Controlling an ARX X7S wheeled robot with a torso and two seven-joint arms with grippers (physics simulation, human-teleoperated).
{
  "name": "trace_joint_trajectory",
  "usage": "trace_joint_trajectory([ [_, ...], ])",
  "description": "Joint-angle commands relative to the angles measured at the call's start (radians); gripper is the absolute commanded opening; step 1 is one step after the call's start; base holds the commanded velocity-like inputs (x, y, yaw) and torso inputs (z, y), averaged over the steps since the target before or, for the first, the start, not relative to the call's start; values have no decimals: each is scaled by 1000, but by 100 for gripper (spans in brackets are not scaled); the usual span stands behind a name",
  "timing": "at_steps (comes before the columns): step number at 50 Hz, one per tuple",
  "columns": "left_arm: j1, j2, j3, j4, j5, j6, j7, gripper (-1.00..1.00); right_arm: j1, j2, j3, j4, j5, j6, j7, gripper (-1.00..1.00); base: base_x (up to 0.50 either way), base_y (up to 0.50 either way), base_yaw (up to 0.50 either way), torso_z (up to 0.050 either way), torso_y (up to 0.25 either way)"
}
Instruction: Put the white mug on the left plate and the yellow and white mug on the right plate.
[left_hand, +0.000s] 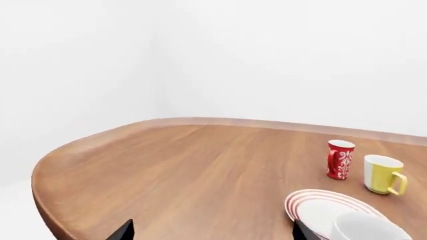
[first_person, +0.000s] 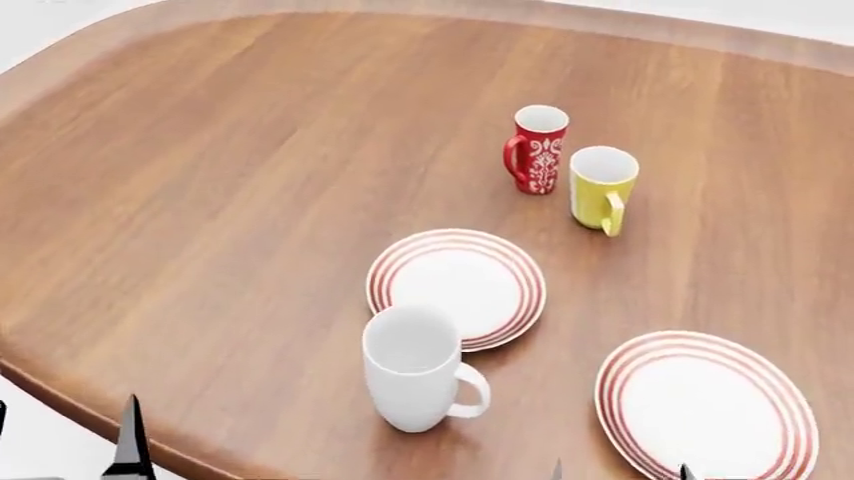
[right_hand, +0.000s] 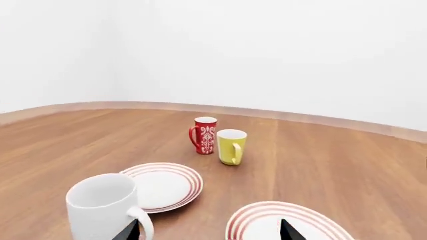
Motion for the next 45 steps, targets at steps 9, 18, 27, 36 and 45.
trace_joint_trajectory([
  [9, -23, -32, -44, 28, -19, -30, -41, 100, -2, 3, 38, -17, 33, -21, 44, 100, 369, 121, 0, 0, 0],
  [18, -24, -45, -44, 28, -52, -26, -26, 100, 13, 10, 34, -14, 46, 1, 49, 100, 204, 67, 0, 0, 0],
  [27, -27, -46, -44, 29, -47, -23, -42, 100, 9, 18, 29, -28, 54, 7, 51, 100, 475, 156, 0, 0, 0],
  [36, -25, -51, -40, 30, -49, -23, -46, 100, 6, 25, 28, -34, 59, 5, 58, 100, 475, 156, 0, 0, 0],
  [45, -34, -50, -68, 41, -52, -80, -105, 100, -18, 44, 30, -54, 40, -6, 70, 100, 264, 87, 0, 0, 0],
])
